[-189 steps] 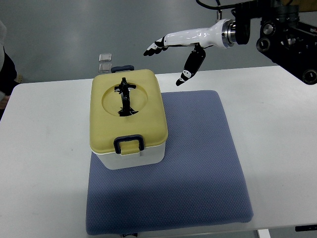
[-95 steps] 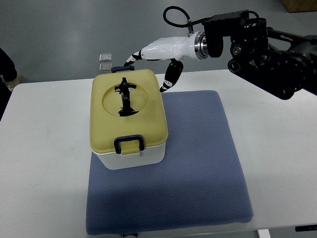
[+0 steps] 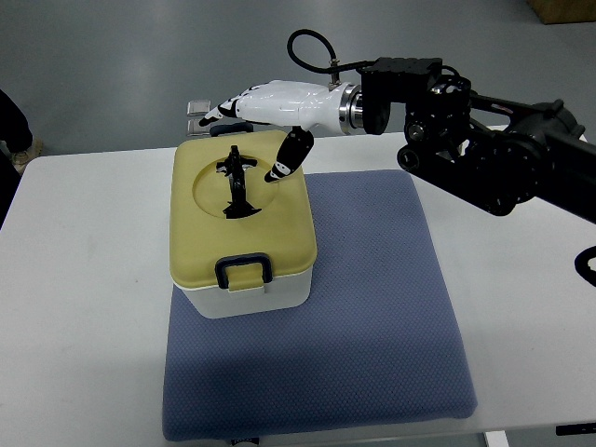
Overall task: Open white storage box with right hand
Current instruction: 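Lower the right hand and grasp the black handle on the lid, then lift the yellow lid off the box and carry it away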
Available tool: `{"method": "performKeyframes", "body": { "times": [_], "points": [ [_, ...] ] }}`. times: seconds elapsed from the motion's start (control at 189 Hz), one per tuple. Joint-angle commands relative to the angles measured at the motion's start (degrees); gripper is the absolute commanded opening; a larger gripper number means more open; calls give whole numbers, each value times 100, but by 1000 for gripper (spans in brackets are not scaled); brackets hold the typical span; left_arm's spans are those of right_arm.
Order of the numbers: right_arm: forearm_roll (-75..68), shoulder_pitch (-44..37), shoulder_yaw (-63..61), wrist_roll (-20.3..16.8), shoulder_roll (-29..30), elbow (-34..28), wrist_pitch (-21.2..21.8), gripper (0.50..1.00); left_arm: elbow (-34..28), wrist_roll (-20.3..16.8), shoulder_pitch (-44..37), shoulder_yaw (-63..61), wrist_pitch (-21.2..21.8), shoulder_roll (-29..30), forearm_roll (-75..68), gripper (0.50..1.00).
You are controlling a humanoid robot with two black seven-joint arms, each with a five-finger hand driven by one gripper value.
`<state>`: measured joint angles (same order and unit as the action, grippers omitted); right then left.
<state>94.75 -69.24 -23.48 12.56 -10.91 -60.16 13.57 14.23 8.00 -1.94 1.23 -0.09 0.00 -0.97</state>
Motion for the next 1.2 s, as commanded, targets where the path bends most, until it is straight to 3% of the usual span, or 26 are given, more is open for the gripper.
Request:
{"method": "performKeyframes", "body": {
  "times": [0.0, 0.122, 0.185, 0.243, 0.301, 0.396, 0.465, 0.936, 1.195],
  "points": [
    [0, 69, -8, 1, 80, 4, -161, 921, -8, 0, 0, 0, 0, 0, 9, 1000],
    [0, 130, -8, 1, 151, 22, -320, 897, 0, 0, 0, 0, 0, 0, 1, 1000],
    [0, 148, -8, 1, 168, 13, -363, 844, 0, 0, 0, 0, 0, 0, 1, 1000],
    [-9, 157, -8, 1, 168, 22, -372, 791, 0, 0, 0, 0, 0, 0, 9, 1000],
    [-9, 165, -8, 10, 168, 13, -372, 676, -8, 0, 0, 0, 0, 0, 9, 1000],
    [-9, 165, -16, 19, 186, 13, -372, 560, -8, 0, 0, 0, 0, 0, 1, 1000],
    [-18, 183, -25, 28, 186, 13, -390, 517, -8, 0, 0, 0, 0, 0, 9, 1000],
    [-132, 157, -482, 1, 247, -286, -390, 500, -17, 0, 0, 0, 0, 0, 9, 1000],
    [-229, 130, -1010, 54, -570, -927, 339, 500, -17, 0, 0, 0, 0, 0, 9, 1000]
  ]
}}
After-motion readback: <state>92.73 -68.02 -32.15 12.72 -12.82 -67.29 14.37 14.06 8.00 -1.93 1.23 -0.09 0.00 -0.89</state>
